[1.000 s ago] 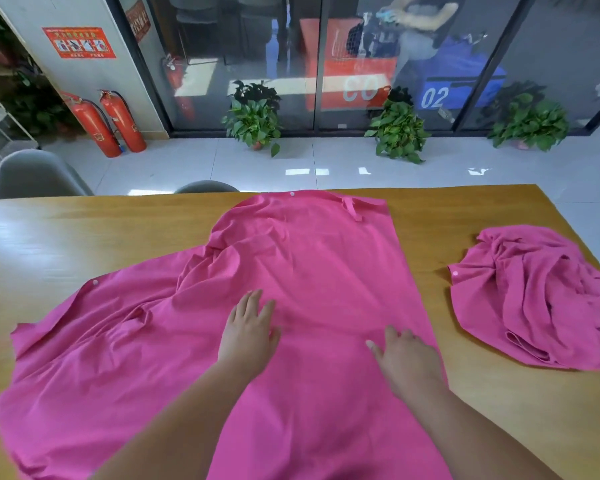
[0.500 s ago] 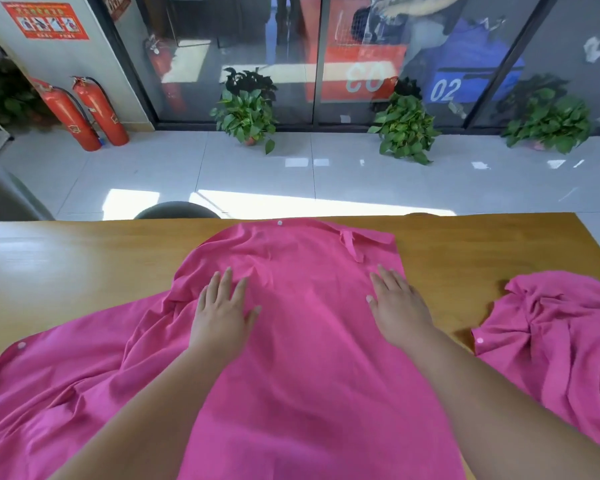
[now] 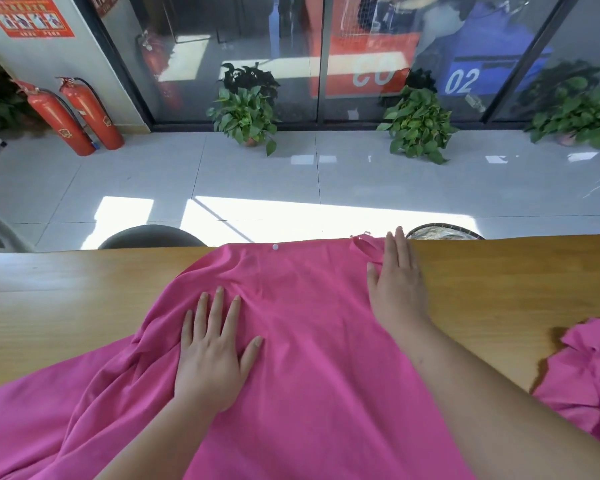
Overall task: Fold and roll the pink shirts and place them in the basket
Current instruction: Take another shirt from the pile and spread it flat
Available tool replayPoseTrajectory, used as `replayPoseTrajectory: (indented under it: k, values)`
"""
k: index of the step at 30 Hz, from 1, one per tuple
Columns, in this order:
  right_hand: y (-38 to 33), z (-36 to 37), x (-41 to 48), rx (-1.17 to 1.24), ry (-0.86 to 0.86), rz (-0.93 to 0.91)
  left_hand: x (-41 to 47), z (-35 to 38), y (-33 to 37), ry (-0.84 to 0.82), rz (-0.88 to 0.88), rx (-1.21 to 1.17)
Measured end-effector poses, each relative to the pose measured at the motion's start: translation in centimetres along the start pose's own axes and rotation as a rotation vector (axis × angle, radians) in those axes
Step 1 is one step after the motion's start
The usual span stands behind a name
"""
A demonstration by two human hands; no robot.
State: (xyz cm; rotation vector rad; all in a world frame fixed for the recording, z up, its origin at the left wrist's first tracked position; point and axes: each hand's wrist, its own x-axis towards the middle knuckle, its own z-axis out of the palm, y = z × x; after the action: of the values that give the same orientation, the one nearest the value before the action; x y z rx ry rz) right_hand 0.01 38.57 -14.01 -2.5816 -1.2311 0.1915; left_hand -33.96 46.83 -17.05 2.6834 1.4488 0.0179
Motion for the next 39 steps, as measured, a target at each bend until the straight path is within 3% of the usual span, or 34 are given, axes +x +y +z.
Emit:
replayPoseTrajectory:
  k: [3, 6, 8, 12, 14, 16, 25, 30, 33, 39]
  values:
    - [-0.9, 1.5, -4.2, 0.035, -0.027, -0.008, 0.6, -0.1, -0.4, -0.013, 0.057, 0.013]
    - [0.5, 2.4, -5.0, -0.131, -0.146, -0.109, 2.4, -0.5, -1.3, -0.073, 0.109, -0.011]
    - [1.9, 1.6, -4.2, -0.164, -0.205, -0.057, 3.3, -1.6, -1.4, -0.095, 0.081, -0.04]
    - [2.1, 0.5, -5.9, -0.175, -0.131, 0.016, 2.3, -4.3, -0.2, 0.13, -0.177, -0.053]
    - [1.4, 1.1, -8.2, -0.199, -0.111, -0.012, 1.1, -4.2, -0.1, 0.096, -0.322, -0.093]
    - [1.4, 1.6, -9.6, -0.213, -0.112, 0.004, 0.1, -3.2, -0.7, -0.002, -0.359, -0.103]
    - [3.6, 0.9, -7.0, -0.23, -0.123, -0.08, 3.7, -4.2, -7.0, -0.175, -0.159, -0.132]
    - [3.4, 0.7, -6.6, -0.233, -0.12, -0.067, 5.9, -3.8, -9.4, -0.169, 0.026, -0.045]
    - [3.3, 1.0, -6.0, -0.249, -0.113, -0.053, 7.0, -3.2, -9.5, -0.12, 0.056, -0.017]
    - [3.5, 1.2, -3.7, -0.277, -0.207, -0.017, 9.0, -4.2, -7.7, -0.239, 0.015, 0.162]
